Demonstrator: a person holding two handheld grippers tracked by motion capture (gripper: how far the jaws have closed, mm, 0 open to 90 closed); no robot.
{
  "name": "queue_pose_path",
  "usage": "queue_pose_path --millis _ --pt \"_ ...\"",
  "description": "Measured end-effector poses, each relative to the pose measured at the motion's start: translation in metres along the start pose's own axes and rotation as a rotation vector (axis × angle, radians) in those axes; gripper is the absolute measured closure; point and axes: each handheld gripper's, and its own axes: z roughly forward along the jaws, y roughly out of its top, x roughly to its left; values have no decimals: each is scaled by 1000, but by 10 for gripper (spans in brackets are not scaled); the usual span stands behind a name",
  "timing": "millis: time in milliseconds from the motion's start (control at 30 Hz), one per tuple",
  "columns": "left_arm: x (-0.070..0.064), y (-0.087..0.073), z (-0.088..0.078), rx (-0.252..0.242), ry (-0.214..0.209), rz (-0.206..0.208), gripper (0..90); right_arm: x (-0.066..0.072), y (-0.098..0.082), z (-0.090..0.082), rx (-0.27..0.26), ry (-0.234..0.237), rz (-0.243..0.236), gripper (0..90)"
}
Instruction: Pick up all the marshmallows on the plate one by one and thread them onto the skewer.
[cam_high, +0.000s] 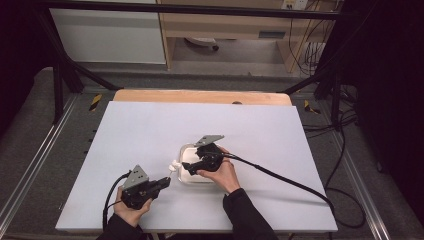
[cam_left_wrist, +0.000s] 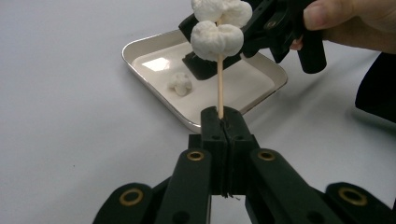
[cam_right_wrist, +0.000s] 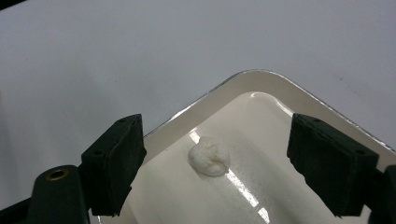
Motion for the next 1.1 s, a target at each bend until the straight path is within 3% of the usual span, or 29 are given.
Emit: queue_pose_path --millis 300,733,1100 --pt "0 0 1 5 -1 2 887 0 -9 14 47 12 -20 411" --pt "-1 0 1 8 2 5 888 2 -13 18 43 6 -57 629" --pt "-1 0 0 1 4 5 888 2 -9 7 29 21 -41 708"
